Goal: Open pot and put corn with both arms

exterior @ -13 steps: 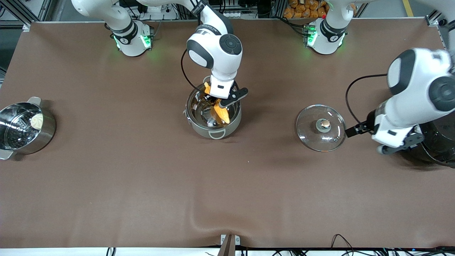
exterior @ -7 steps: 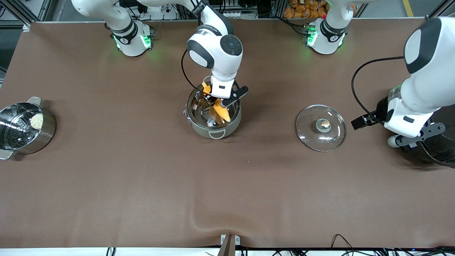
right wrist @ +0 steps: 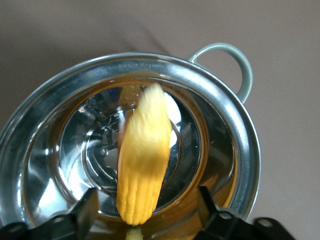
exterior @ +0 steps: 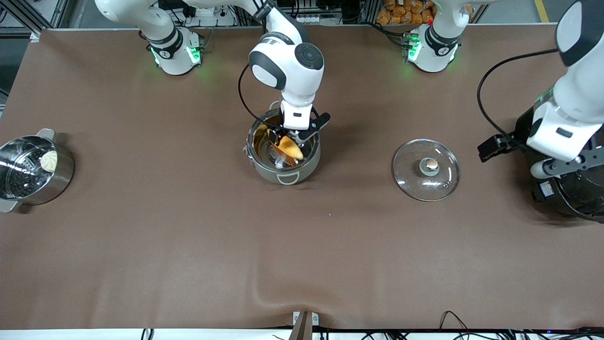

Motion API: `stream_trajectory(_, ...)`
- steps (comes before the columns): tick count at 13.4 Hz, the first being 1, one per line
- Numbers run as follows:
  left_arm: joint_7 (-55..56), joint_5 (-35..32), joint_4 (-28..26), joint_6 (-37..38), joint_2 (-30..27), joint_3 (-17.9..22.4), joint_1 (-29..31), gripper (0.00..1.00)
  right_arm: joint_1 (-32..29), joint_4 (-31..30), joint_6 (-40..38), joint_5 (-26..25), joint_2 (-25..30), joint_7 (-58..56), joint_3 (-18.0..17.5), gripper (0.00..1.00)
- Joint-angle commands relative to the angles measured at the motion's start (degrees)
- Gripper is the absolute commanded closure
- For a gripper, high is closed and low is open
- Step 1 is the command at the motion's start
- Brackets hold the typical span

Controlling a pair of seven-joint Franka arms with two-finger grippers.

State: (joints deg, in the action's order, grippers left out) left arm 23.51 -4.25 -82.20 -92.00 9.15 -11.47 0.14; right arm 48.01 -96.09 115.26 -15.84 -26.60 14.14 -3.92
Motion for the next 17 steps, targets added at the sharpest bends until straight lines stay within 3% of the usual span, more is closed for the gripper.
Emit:
stream_trajectory(1,-2.32,-1.2,-0.85,0.94,-2.82,-0.13,0.38,0.0,0.07,0.11,-0.48,-0.68,0.84,-0.26,0.05,0.0)
stream_trajectory(5,-5.75,-0.5,-5.32,-0.99,-6.33,0.75,0.03,0.0,-1.85,0.29,-3.89,0.11,5.13,-0.26,0.14,0.0)
stream_trajectory(7,-7.07,-0.41,-7.26,-1.34,-7.83,1.54,-0.41,0.0,-5.53,0.29,-5.65,3.43,7.95,-1.13,0.22,0.0)
stream_trajectory(12,-13.21,-0.32,-8.68,-0.9,-7.92,2.32,-0.67,0.0,-21.96,0.29,-8.21,4.94,9.46,-4.37,0.14,0.0)
stream_trajectory(17,-15.68,0.64,-8.5,0.67,-8.01,2.42,-0.58,0.0,-33.4,0.55,-14.61,7.84,14.01,-12.18,0.31,0.0)
